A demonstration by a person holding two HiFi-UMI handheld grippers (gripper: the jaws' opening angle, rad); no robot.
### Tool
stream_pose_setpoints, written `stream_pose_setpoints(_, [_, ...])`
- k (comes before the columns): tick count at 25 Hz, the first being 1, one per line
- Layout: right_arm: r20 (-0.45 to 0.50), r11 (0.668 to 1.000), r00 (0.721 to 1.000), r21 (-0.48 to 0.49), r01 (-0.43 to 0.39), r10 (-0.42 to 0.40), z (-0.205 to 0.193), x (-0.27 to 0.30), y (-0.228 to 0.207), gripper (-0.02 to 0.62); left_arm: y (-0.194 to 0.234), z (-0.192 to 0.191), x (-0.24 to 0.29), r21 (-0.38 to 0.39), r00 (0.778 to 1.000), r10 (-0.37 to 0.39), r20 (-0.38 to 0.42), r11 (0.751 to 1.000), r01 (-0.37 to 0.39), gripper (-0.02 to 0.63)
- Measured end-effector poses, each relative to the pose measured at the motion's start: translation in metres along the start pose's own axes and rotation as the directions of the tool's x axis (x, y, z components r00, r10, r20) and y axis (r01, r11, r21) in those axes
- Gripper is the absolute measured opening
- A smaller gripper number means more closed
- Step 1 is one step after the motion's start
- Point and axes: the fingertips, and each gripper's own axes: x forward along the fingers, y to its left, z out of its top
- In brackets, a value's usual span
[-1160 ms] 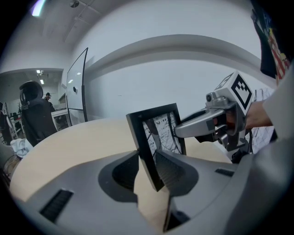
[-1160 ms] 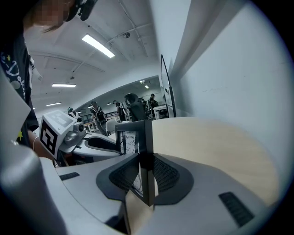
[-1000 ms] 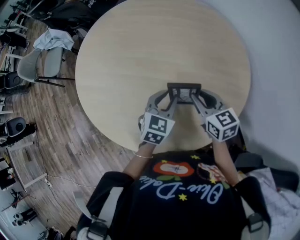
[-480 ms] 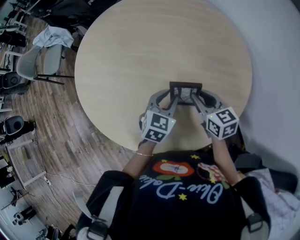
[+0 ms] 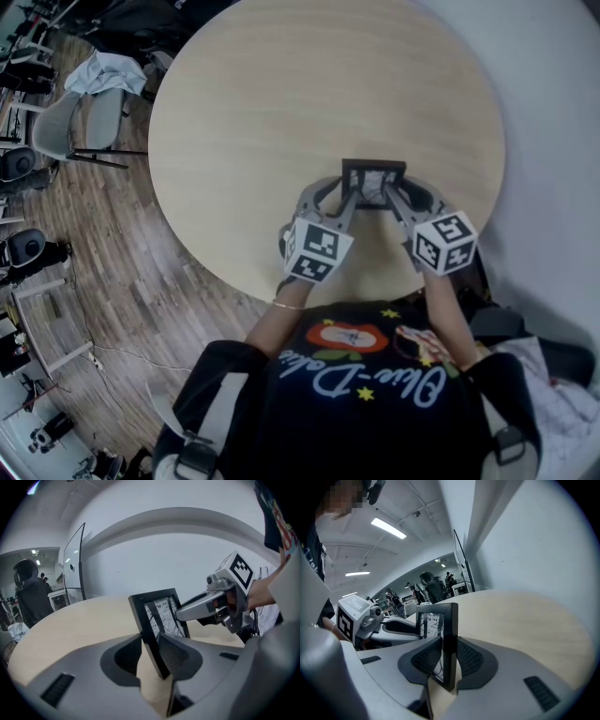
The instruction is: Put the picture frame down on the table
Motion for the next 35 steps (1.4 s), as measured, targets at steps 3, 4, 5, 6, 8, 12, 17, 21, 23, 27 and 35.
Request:
stream_pose_setpoints(3, [-0.004,1.0,1.0,-0.006,0.009,-0.009,0.003,0.003,-0.001,0.074,0.003,0.001,0.001,0.001,1.0,0.001,0.002,1.0,-0.001,0.097])
stream_pose_setpoints(4, [-0.005,1.0,1.0,-0.009,0.012,-0.012,0.005,0.005,-0.002,0.075,0.005,0.001,0.003,-0.001,1.0,0.002,0.002,1.0,-0.002,0.097])
stream_pose_setpoints(5, [-0.006,1.0,1.0,-0.012,0.017,-0.017,0.006,0.008,-0.003,0.077,0.007,0.001,0.005,-0.003,1.0,0.004,0.001,1.0,-0.004,0.097])
stream_pose_setpoints(6, [-0.007,1.0,1.0,-0.016,0.021,-0.021,0.006,0.01,-0.005,0.077,0.009,0.0,0.006,-0.004,1.0,0.005,-0.001,1.0,-0.005,0.097])
stream_pose_setpoints(8, [-0.011,0.999,1.0,-0.024,0.029,-0.029,0.006,0.013,-0.007,0.078,0.011,0.0,0.008,-0.006,1.0,0.004,-0.001,1.0,-0.004,0.098])
stream_pose_setpoints(12, [-0.02,0.999,0.999,-0.037,0.037,-0.038,0.006,0.012,-0.007,0.083,0.009,0.001,0.007,-0.011,1.0,0.001,-0.003,1.0,-0.001,0.101])
stream_pose_setpoints(17, [-0.024,0.998,0.999,-0.039,0.046,-0.047,0.007,0.019,-0.013,0.087,0.015,0.001,0.012,-0.026,1.0,0.005,-0.01,1.0,-0.005,0.103])
stream_pose_setpoints(21, [-0.031,0.998,0.998,-0.037,0.051,-0.052,0.006,0.022,-0.015,0.089,0.016,-0.001,0.016,-0.036,1.0,0.002,-0.014,0.999,-0.002,0.106])
stream_pose_setpoints(23, [-0.031,0.998,0.998,-0.038,0.054,-0.055,0.005,0.023,-0.017,0.091,0.015,-0.002,0.018,-0.036,1.0,-0.003,-0.015,0.999,0.003,0.107])
stream_pose_setpoints(27, [-0.039,0.997,0.997,-0.043,0.058,-0.06,0.003,0.022,-0.018,0.094,0.013,-0.003,0.018,-0.044,1.0,-0.006,-0.019,0.999,0.005,0.109])
stream_pose_setpoints(35, [-0.053,0.996,0.996,-0.044,0.076,-0.078,0.003,0.035,-0.025,0.1,0.022,-0.006,0.027,-0.055,1.0,0.004,-0.026,0.998,-0.006,0.112])
